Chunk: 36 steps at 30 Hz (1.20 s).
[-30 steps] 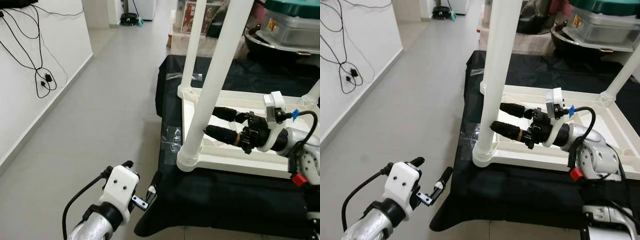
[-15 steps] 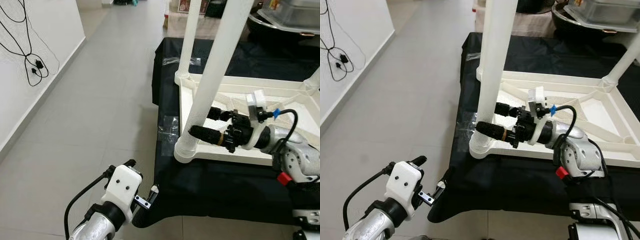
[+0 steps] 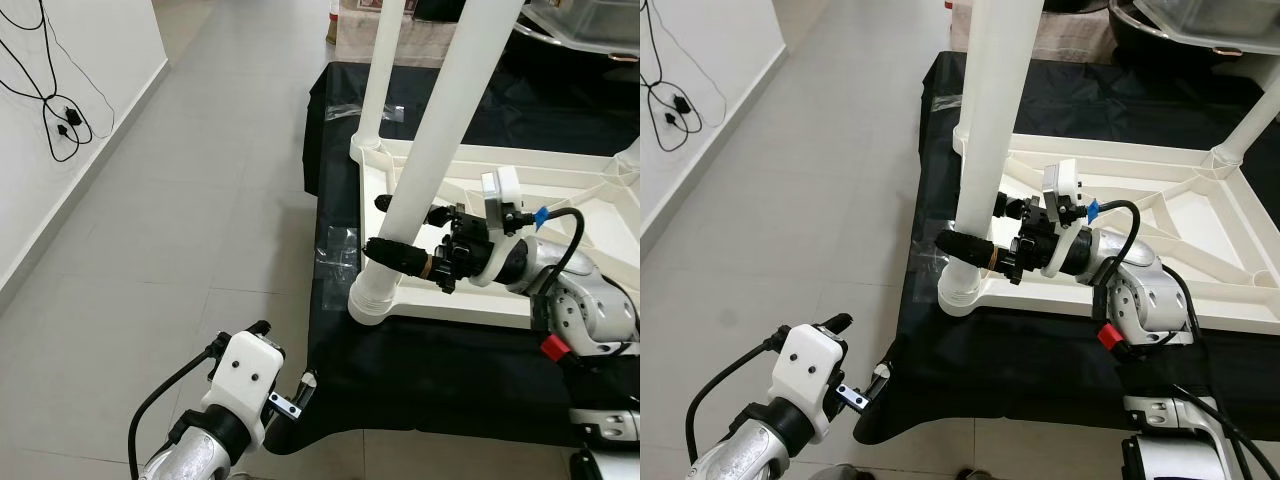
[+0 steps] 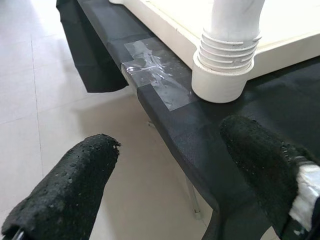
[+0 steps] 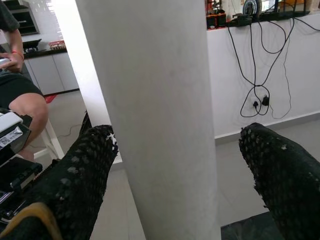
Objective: Building children table
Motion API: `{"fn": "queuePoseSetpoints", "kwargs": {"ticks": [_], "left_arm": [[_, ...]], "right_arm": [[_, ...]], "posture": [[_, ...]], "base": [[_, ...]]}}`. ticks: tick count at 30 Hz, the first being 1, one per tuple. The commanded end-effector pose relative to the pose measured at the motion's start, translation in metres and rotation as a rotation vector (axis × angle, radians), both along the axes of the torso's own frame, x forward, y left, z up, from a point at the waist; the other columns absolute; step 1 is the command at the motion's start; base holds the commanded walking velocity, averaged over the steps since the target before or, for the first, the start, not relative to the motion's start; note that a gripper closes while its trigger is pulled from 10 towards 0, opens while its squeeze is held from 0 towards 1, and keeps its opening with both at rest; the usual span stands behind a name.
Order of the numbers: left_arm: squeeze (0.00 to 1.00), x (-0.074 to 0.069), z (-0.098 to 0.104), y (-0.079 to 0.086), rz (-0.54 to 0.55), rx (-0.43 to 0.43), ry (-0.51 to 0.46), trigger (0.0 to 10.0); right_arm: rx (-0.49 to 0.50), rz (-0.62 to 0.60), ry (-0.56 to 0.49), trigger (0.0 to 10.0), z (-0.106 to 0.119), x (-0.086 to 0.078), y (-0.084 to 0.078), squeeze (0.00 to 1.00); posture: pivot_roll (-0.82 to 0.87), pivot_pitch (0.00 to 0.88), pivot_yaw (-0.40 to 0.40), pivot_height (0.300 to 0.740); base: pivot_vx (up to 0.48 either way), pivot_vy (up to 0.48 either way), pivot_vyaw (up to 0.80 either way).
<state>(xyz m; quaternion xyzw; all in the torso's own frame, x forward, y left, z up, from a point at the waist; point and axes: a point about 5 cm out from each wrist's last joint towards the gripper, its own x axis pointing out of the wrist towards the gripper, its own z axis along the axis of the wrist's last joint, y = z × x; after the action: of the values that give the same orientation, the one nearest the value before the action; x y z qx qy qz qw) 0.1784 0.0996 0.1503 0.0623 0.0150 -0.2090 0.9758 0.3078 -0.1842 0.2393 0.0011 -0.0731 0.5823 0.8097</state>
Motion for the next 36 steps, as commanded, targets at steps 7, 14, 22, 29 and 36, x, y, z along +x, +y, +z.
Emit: {"fn": "queuePoseSetpoints", "kwargs": {"ticks": [7,14,22,29,36], "left_arm": [[0.00,-0.002,-0.002,-0.001,0.001,0.000,0.018,10.0],[0.00,-0.001,-0.002,-0.003,-0.004,-0.001,0.017,10.0],[0.00,0.000,-0.003,-0.004,-0.004,0.002,0.014,10.0],[0.00,0.000,-0.002,-0.003,-0.001,0.004,0.010,10.0],[0.00,0.000,-0.002,-0.003,-0.003,0.005,0.008,10.0]], "right_arm": [[0.000,0.054,-0.056,10.0,0.009,-0.002,0.014,0.00],[0.007,0.059,-0.072,10.0,0.012,0.000,0.021,0.00],[0.014,0.070,-0.084,10.0,0.014,0.001,0.028,0.00],[0.007,0.067,-0.092,10.0,0.012,0.003,0.034,0.00],[0.004,0.060,-0.092,7.4,0.009,0.005,0.041,0.00]], "posture": [[0.13,0.175,-0.068,0.740],[0.13,0.171,-0.067,0.740],[0.13,0.165,-0.070,0.740],[0.13,0.159,-0.067,0.740],[0.13,0.154,-0.067,0.740]], "base": [[0.000,0.000,0.00],[0.000,0.000,0.00],[0.000,0.000,0.00],[0.000,0.000,0.00],[0.000,0.000,0.00]]}}
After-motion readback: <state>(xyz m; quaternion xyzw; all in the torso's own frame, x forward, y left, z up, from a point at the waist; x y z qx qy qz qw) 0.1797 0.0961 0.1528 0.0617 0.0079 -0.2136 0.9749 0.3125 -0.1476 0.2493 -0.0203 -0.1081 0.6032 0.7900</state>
